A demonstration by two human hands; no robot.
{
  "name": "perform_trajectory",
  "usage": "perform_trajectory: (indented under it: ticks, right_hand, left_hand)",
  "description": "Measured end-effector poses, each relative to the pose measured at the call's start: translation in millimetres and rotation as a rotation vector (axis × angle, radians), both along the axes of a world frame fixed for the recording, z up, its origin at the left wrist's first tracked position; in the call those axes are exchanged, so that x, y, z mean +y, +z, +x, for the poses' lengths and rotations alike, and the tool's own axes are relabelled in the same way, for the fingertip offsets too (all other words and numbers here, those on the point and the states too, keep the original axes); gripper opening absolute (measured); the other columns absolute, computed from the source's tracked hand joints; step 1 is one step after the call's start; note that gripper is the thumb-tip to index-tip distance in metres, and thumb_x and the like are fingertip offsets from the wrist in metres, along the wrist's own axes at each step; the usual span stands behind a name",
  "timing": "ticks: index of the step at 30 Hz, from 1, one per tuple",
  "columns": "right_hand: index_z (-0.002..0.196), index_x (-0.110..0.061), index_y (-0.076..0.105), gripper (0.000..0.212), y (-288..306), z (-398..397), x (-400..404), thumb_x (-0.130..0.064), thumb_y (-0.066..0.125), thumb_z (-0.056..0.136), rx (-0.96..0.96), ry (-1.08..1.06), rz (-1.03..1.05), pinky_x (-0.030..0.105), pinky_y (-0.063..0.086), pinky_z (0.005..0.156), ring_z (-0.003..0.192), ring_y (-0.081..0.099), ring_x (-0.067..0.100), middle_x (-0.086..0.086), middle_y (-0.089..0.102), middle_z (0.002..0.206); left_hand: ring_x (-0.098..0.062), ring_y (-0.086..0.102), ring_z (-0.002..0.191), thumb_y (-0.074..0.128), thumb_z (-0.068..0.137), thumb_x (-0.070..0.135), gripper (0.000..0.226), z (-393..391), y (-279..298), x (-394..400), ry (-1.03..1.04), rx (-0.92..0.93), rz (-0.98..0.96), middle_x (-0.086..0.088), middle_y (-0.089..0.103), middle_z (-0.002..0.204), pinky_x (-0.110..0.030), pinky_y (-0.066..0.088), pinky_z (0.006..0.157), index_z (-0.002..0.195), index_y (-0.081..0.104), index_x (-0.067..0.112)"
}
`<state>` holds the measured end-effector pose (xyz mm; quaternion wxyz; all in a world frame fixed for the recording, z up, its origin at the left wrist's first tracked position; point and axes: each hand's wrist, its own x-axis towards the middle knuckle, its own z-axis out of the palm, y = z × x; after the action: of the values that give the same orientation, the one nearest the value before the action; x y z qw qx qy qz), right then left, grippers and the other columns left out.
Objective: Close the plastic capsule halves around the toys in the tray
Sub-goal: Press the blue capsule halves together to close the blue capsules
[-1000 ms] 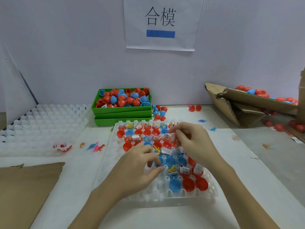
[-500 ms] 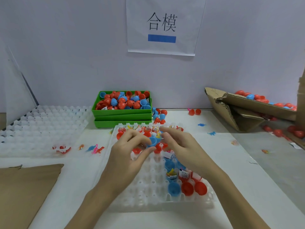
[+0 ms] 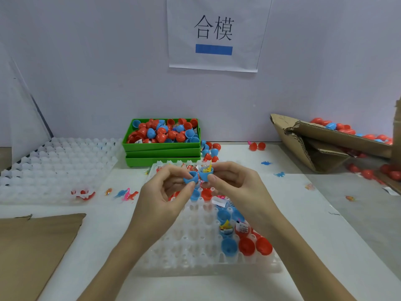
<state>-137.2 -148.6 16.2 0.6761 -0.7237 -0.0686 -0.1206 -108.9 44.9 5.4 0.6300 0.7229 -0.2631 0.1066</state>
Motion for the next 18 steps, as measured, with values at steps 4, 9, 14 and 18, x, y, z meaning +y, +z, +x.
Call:
perform_trajectory:
  ticks: [4,9,14,18]
  right_hand:
    - [0.121,-0.021,0.069,0.029,-1,1,-1,-0.019,0.073,0.093,-0.051,-0.013,-0.092,0.022,0.059,0.079,0.093,0.075,0.015,-0.002,0.079,0.099]
    - [0.116,-0.032,0.070,0.027,-7,3,4,-0.021,0.075,0.092,-0.127,-0.065,-0.274,0.026,0.062,0.082,0.095,0.073,0.011,-0.014,0.075,0.098]
    - [0.122,-0.031,0.070,0.034,-12,0,9,-0.013,0.073,0.093,-0.222,-0.095,-0.463,0.019,0.058,0.080,0.096,0.068,0.007,-0.018,0.072,0.100]
    - [0.125,-0.027,0.069,0.036,-10,-2,13,-0.013,0.074,0.093,-0.275,-0.120,-0.581,0.008,0.051,0.078,0.096,0.062,0.003,-0.013,0.068,0.107]
  left_hand:
    - [-0.009,0.073,0.104,0.073,0.090,0.016,0.026,1,2,1,0.008,0.117,-0.134,0.010,0.075,0.104,-0.016,0.057,0.087,0.115,0.064,0.019]
    - [-0.014,0.075,0.106,0.069,0.097,0.012,0.024,4,1,3,0.002,0.196,-0.133,0.009,0.077,0.111,-0.018,0.058,0.086,0.118,0.073,0.023]
    - [-0.007,0.073,0.103,0.077,0.085,0.026,0.026,2,0,-1,0.022,0.095,-0.072,0.011,0.077,0.104,-0.013,0.056,0.083,0.110,0.076,0.022]
    - [-0.011,0.074,0.102,0.075,0.087,0.025,0.021,2,-4,-3,0.047,0.046,-0.048,0.010,0.078,0.101,-0.017,0.058,0.085,0.107,0.077,0.022]
